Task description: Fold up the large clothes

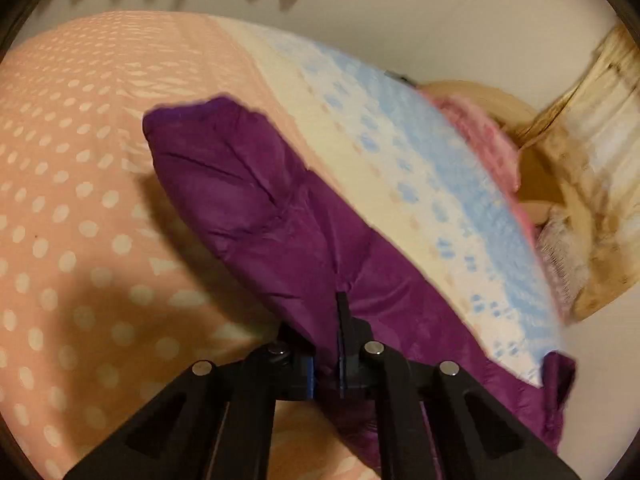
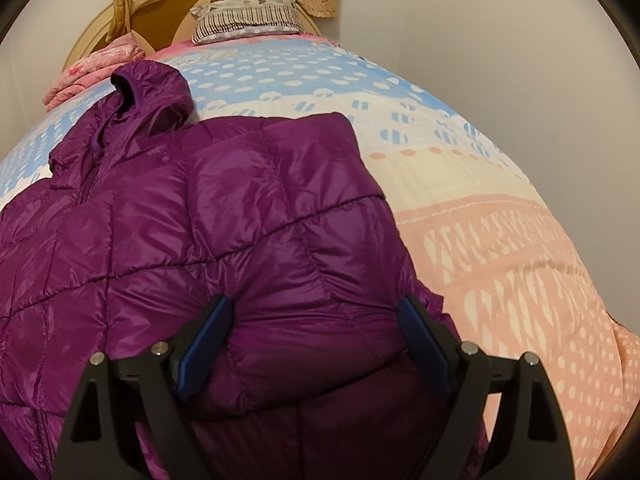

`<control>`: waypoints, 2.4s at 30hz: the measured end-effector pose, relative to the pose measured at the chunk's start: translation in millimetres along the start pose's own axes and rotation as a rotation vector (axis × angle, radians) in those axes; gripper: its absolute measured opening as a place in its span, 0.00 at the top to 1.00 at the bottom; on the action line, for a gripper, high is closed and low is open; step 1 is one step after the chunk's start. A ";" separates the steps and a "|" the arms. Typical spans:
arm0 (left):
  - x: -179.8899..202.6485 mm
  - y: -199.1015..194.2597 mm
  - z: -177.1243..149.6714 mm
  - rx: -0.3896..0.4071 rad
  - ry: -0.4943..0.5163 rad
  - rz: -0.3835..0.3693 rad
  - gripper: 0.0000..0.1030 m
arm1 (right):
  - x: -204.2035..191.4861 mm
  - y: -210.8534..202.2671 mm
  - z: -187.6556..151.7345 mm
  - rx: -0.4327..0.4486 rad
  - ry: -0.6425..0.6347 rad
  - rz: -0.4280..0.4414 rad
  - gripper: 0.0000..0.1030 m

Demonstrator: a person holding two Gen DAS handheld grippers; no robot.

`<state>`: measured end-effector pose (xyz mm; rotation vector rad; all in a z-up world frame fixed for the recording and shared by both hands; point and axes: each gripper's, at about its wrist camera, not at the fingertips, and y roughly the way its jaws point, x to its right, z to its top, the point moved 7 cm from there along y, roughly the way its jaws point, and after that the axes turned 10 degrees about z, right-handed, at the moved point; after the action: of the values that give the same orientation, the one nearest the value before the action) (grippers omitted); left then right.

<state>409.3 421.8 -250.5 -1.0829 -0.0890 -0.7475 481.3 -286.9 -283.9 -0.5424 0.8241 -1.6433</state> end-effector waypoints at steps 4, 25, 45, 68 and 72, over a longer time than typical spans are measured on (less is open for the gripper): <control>22.4 -22.3 9.1 0.080 0.066 -0.016 0.95 | -0.2 -0.1 -0.2 0.001 0.001 0.002 0.14; 352.9 -183.1 -378.7 0.157 1.274 -0.639 0.94 | 2.7 -1.7 -1.3 0.020 0.048 0.071 0.12; 244.4 -194.6 -401.1 -0.050 1.287 -0.496 0.92 | 1.6 0.4 -0.7 0.017 0.055 0.100 0.07; 228.1 -84.4 -236.6 -0.006 0.911 -0.137 0.92 | -191.5 -25.8 17.9 0.005 -0.395 0.208 0.67; 216.1 -67.0 -250.6 -0.017 0.923 -0.110 0.92 | -98.5 -32.4 35.6 0.051 -0.211 0.141 0.46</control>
<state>461.8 88.8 -232.4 -0.6665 0.6480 -1.2831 509.2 -196.6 -228.5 -0.5966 0.6482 -1.4467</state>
